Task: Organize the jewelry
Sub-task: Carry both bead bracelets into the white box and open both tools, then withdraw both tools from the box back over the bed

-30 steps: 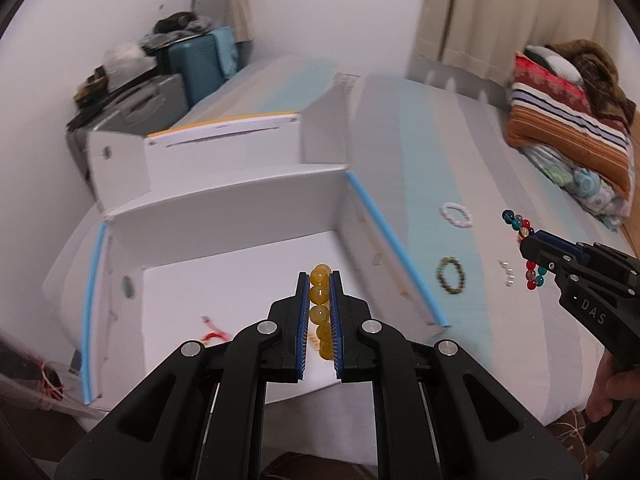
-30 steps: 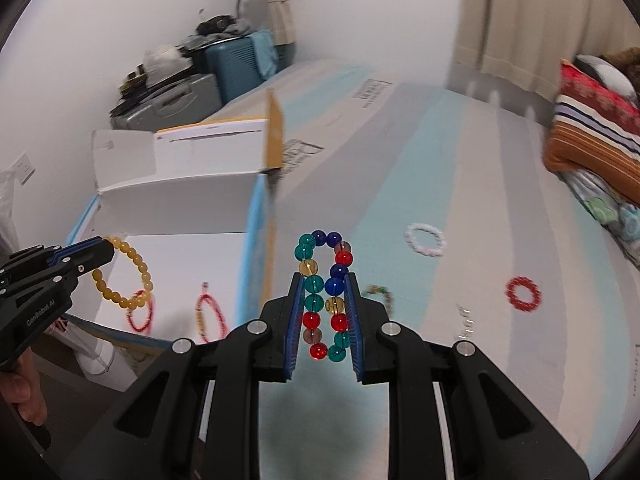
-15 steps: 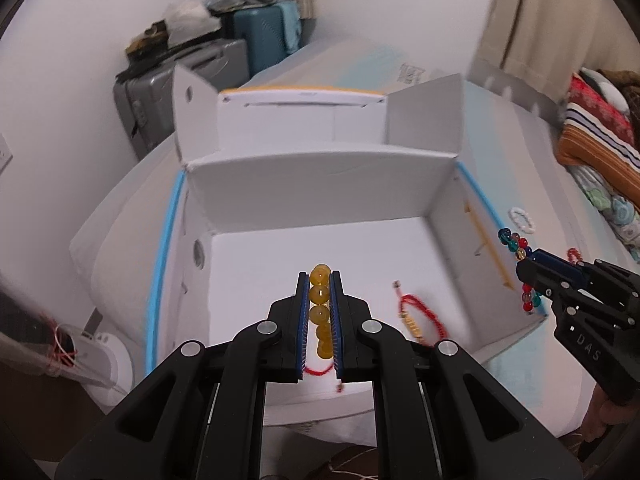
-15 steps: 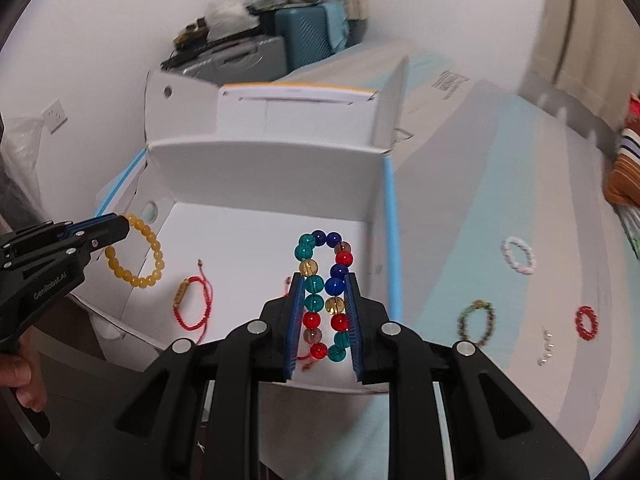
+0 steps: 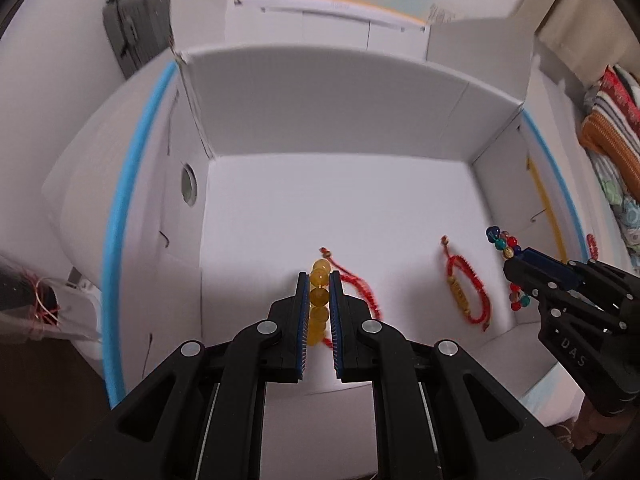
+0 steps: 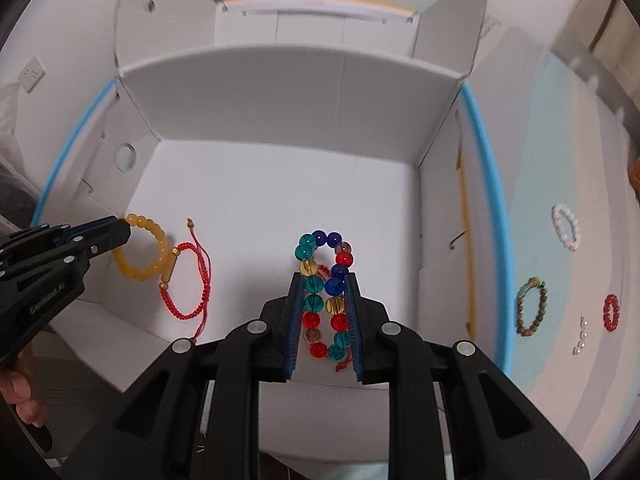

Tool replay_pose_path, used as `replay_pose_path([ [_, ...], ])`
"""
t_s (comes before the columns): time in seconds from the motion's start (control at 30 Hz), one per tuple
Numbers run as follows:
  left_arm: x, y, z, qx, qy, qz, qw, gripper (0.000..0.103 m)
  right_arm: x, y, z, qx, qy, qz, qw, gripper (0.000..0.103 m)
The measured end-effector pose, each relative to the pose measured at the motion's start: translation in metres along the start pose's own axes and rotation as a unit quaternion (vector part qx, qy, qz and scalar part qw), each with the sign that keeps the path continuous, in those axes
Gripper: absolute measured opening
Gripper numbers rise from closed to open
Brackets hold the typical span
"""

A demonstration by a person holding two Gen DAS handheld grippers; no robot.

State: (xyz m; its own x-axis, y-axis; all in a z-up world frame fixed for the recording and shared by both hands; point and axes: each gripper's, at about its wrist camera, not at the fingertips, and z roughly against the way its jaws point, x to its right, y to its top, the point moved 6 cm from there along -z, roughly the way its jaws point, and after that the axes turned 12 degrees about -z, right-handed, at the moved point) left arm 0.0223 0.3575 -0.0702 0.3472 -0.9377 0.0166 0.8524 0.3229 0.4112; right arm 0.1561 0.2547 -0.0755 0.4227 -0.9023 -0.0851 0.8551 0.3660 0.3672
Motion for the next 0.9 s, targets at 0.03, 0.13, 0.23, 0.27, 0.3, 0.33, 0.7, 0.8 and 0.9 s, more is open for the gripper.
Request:
replay_pose_path([
  [0.03,-0.001,0.0,-0.002,-0.003,0.001,-0.001,1.0,0.009,0.0,0.0,-0.003,-0.005,-0.001,-0.001,1.0,0.019],
  [0.13,-0.002,-0.002,-0.005,-0.004,0.004,0.0,1.0,0.009,-0.003,0.001,-0.01,-0.013,0.0,-0.001,1.0,0.019],
  [0.23,-0.002,-0.004,-0.005,-0.002,0.01,-0.003,0.9999,0.009,-0.004,0.0,-0.01,-0.01,0.0,0.0,1.0,0.019],
  [0.27,-0.001,-0.003,-0.005,0.0,0.013,-0.001,0.9999,0.009,-0.003,0.001,-0.009,-0.007,0.0,-0.003,1.0,0.019],
  [0.3,-0.001,-0.003,-0.003,0.003,0.017,-0.001,0.9999,0.011,-0.003,0.001,-0.007,-0.005,0.0,-0.004,1.0,0.02],
  [0.33,-0.001,-0.003,-0.001,0.008,0.022,-0.002,0.9997,0.011,-0.002,0.002,-0.005,-0.004,0.002,-0.004,1.0,0.025],
  [0.7,0.01,0.009,0.039,0.065,0.056,-0.005,0.9963,0.073,0.011,0.007,0.054,0.076,0.007,-0.02,0.997,0.073],
  [0.8,0.019,0.012,0.046,0.076,0.059,-0.011,0.9953,0.082,0.019,0.011,0.066,0.094,0.0,-0.021,0.995,0.08],
  [0.9,0.029,0.015,0.053,0.088,0.058,-0.015,0.9943,0.096,0.031,0.009,0.076,0.107,-0.007,-0.027,0.994,0.088],
])
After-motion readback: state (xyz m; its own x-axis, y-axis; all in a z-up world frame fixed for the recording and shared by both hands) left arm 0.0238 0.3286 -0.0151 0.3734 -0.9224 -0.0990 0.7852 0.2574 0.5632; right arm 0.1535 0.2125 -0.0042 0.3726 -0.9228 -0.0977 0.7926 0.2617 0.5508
